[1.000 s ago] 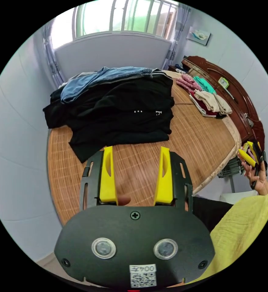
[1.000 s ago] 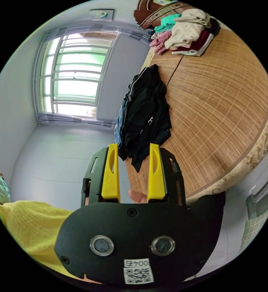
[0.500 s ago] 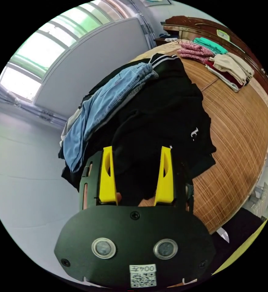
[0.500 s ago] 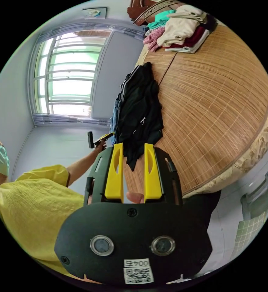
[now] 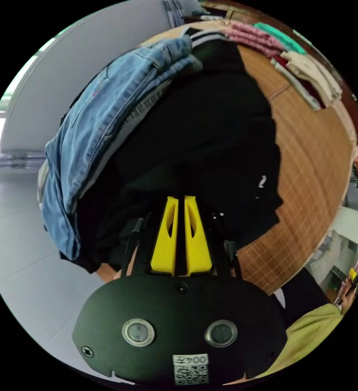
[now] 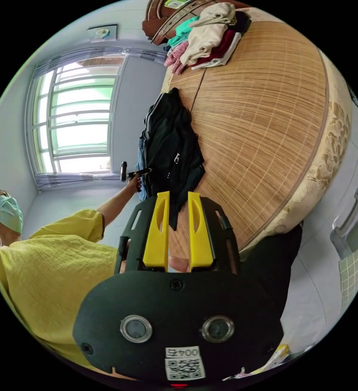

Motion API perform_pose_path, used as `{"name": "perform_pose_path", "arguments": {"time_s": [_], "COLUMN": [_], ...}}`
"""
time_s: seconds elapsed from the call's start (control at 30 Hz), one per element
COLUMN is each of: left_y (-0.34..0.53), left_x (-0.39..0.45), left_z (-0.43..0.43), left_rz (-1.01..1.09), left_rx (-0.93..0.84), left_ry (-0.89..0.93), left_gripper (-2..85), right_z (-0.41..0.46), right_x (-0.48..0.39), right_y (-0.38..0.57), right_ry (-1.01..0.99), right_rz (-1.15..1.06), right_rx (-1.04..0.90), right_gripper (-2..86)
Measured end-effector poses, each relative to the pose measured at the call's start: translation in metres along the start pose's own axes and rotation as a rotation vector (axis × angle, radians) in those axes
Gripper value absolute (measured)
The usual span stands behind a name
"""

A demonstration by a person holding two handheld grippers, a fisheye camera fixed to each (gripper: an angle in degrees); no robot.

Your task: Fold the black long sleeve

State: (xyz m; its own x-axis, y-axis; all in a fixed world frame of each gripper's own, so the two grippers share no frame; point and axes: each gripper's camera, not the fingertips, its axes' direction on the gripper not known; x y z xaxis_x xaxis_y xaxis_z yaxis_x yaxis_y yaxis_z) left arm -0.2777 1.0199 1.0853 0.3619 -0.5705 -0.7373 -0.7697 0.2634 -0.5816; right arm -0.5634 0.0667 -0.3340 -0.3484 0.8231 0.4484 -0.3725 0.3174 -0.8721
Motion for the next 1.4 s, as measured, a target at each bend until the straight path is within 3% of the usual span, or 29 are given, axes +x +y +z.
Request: {"name": "perform_pose_path", "arguments": {"time_s": [0.1,0.27,0.33,0.53,0.77,0.97,1.2,1.4], "left_y": [0.095,0.271,0.348,0.475,0.543,0.586,0.615,0.635], "left_x": [-0.017,-0.009,-0.013,-0.041,-0.079,-0.142,-0.202,-0.248], "left_z": [-0.035,-0.089,-0.11,-0.125,-0.178,-0.248,-0.315,-0.358], "left_rz": [0.002,0.052,0.003,-0.105,0.067,0.116,0.227,0.278], "left_rx": [0.146,0.233,0.285,0.322,0.407,0.617,0.759,0.842], "left_ry": [0.199,0.256,0.365,0.475,0.497,0.59,0.631,0.682], "left_gripper": [3.6,3.5,3.4,3.2,3.3,3.3,3.5,3.5], "right_z": [0.015,0.039,0.052,0.082,0.089,0.098,0.135,0.157], "right_x": [-0.016,-0.039,-0.045,-0.04,-0.051,-0.065,-0.124,-0.173], "right_y": [0.007,0.032,0.048,0.092,0.146,0.19,0.236,0.275], "right_ry": [-0.043,-0.111,-0.136,-0.195,-0.181,-0.166,-0.027,-0.038], "right_rz": [-0.063,-0.142,-0.16,-0.148,-0.215,-0.286,-0.578,-0.843], "right_rx": [-0.014,-0.059,-0.086,-0.101,-0.077,-0.05,-0.064,-0.098], "right_gripper": [8.1,9.6,12.2,13.9,13.9,15.3,18.9,20.8]}}
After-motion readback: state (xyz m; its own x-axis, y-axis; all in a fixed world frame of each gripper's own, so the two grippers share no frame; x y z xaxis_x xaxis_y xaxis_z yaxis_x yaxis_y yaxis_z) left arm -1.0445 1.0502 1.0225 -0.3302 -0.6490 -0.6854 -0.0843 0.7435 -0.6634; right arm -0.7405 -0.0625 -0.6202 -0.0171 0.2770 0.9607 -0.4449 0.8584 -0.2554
